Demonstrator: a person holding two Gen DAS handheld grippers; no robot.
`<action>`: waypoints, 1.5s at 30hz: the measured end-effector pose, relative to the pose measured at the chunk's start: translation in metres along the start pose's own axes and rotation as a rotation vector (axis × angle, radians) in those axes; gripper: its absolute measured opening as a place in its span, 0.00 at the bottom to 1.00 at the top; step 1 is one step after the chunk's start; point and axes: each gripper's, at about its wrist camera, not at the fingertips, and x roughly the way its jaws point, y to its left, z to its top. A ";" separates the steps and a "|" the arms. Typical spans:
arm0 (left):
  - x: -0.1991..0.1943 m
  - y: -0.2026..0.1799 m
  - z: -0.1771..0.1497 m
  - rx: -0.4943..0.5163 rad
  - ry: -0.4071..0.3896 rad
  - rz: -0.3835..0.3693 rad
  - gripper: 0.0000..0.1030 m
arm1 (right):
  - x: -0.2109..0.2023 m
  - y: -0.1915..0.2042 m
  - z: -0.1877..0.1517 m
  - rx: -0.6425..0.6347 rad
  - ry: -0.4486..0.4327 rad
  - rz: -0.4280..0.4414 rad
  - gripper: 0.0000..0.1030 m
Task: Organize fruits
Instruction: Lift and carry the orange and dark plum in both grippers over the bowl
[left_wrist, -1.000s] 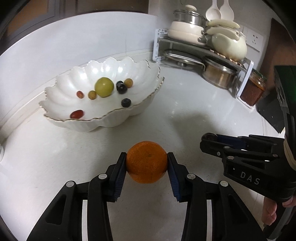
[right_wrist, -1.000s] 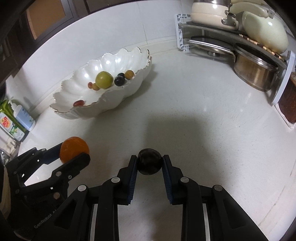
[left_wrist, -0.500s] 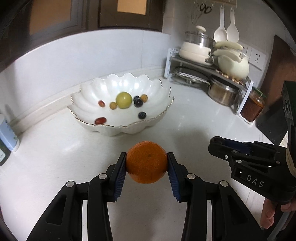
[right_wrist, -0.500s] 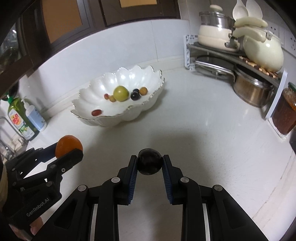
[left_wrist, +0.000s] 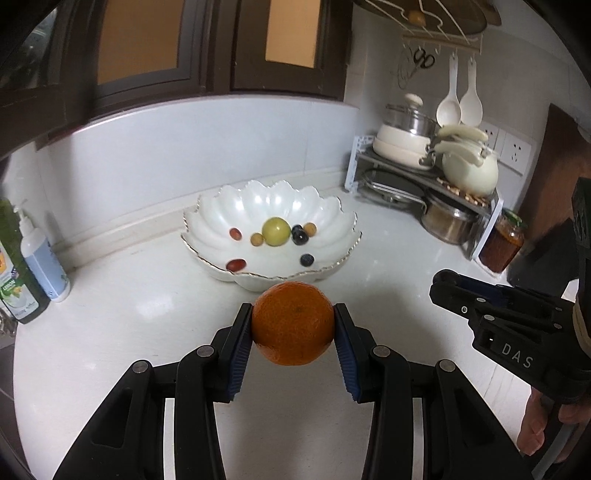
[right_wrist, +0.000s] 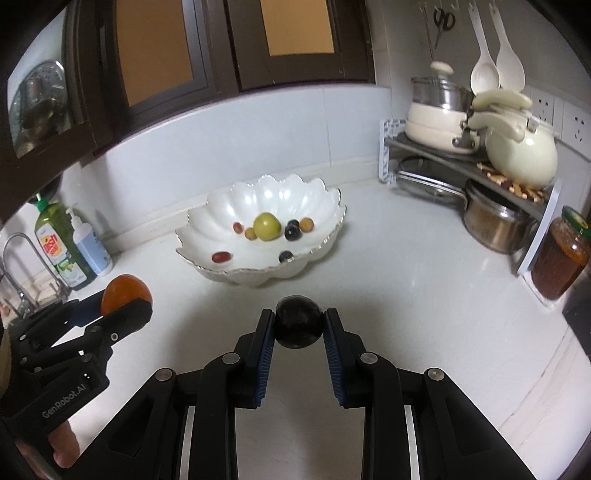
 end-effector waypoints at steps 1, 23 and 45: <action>-0.002 0.001 0.001 0.000 -0.006 0.004 0.41 | -0.002 0.001 0.001 -0.002 -0.007 0.001 0.28; -0.025 0.025 0.046 0.030 -0.131 0.061 0.41 | -0.007 0.029 0.042 -0.019 -0.110 0.009 0.28; 0.023 0.052 0.095 0.033 -0.102 0.079 0.41 | 0.038 0.043 0.099 -0.030 -0.107 -0.035 0.28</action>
